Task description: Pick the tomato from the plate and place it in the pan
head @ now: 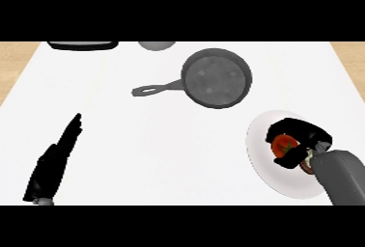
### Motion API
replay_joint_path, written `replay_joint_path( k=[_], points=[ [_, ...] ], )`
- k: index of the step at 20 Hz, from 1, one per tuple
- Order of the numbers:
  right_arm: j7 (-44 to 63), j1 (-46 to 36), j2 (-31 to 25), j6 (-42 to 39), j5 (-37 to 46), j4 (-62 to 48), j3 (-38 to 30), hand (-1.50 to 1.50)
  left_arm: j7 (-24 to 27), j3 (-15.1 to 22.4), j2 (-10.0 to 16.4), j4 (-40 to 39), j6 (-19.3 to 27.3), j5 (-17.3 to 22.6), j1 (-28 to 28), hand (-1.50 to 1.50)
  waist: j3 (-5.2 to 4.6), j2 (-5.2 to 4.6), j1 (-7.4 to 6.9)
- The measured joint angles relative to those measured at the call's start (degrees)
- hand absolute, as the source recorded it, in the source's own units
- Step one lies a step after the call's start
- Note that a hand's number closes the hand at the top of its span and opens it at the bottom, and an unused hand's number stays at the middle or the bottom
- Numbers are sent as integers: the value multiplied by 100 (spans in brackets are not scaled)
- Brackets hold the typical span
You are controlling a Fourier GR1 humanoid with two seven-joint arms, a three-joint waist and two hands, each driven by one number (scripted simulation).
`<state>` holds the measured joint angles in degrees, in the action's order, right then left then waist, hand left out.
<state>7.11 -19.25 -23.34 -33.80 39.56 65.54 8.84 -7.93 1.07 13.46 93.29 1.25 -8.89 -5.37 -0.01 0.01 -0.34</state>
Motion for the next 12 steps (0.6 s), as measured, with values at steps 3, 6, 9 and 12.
replay_joint_path(
  k=[3, 6, 9, 12],
  points=[
    [3, -48, 160, -115, -42, -90, -112, 150, -171, -51, -26, 34, -49, -41, 141, 0, 0, 0, 9],
    [127, 112, 276, -69, -59, -68, -273, 150, 18, -111, -76, -73, -57, -79, 63, 0, -1, 4, 35],
    [1251, 310, 696, 492, -101, -134, -792, 150, 8, -183, -58, -75, -31, -64, -1, 0, -21, 46, 167],
    [2349, 497, 987, 1255, -66, -111, -1368, 150, -7, -256, -53, -80, 18, -55, -102, 0, -83, 127, 374]
  ],
)
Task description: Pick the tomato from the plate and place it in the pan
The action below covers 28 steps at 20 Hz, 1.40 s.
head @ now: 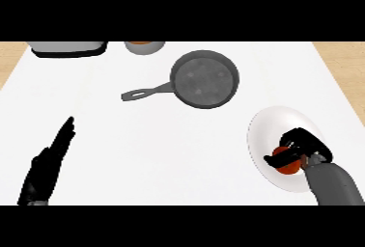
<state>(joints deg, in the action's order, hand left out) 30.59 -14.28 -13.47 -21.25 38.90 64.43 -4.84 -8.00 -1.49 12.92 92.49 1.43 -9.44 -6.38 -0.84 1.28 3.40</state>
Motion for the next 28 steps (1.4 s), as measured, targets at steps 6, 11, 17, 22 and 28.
replay_joint_path(
  k=[6, 11, 17, 22, 28],
  points=[
    [2147, 172, 570, 1535, 889, 612, -262, 150, -25, -57, 27, 10, 21, 3, -39, 0, -26, 49, 73],
    [3054, -60, 706, 2296, 2470, 1449, 283, 150, -60, -4, 45, 57, -21, -26, -6, 0, 2, 34, -82],
    [3590, -654, 984, 2221, 4474, 2345, 1171, 150, -59, 60, 41, 46, -124, 6, 102, 0, 35, -23, -251],
    [3864, -1440, 1207, 2003, 5151, 2311, 1539, 150, -2, 103, -10, -71, -174, 3, 245, 0, 63, -95, -377],
    [3743, -2499, 1283, 2245, 4916, 1358, 964, 150, -89, 185, -75, -17, -166, -70, 398, 0, 80, -159, -503]
  ],
)
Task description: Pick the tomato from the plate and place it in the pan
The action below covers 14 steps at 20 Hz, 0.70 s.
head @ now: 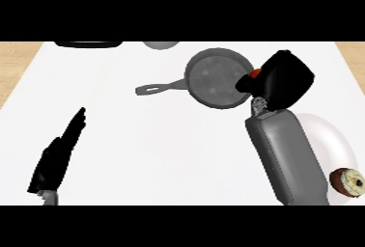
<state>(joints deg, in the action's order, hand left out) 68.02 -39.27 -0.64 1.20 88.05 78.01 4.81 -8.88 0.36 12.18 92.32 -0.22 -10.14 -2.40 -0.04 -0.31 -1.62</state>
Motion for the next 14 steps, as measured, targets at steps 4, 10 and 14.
replay_joint_path(
  k=[4, 10, 14],
  points=[
    [-199, -498, 16, 419, -243, -795, -609, 150, -3, 44, -29, 39, -29, -4, 13, 0, 5, -37, -84],
    [-647, -1070, 14, 1372, -599, -2235, -1515, 150, 4, 109, -48, 42, -64, -47, 70, 0, 11, -98, -190],
    [-952, -1415, -132, 1795, -862, -3289, -2073, 150, 0, 155, -89, 51, -41, -97, 124, 0, 13, -140, -255]
  ],
)
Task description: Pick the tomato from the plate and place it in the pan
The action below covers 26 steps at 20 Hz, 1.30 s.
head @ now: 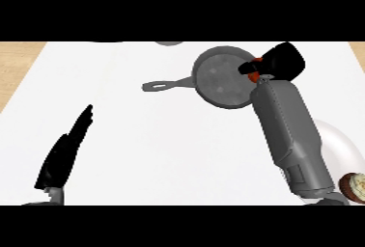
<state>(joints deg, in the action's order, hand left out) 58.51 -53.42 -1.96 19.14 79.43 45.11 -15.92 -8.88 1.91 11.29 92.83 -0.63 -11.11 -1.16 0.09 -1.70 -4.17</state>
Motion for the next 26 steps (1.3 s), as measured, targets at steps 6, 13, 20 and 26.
replay_joint_path(
  k=[6, 13, 20, 26],
  points=[
    [-365, -272, 10, 606, -834, -844, -868, -150, 52, 11, 18, 8, -80, 36, 42, 0, 15, -62, -105],
    [-1250, -347, 143, 1846, -1873, -1078, -1687, -150, 82, 61, -26, -27, -56, -23, 103, 0, 24, -93, -151],
    [-2310, -391, 101, 3378, -2086, -1071, -1965, -150, 61, 41, -40, -117, -34, -51, 174, 0, 14, -75, -125],
    [-2714, -335, 49, 4496, -2270, -1029, -2350, -150, 49, -77, 2, -116, -42, 14, 104, 0, 6, -5, -12]
  ],
)
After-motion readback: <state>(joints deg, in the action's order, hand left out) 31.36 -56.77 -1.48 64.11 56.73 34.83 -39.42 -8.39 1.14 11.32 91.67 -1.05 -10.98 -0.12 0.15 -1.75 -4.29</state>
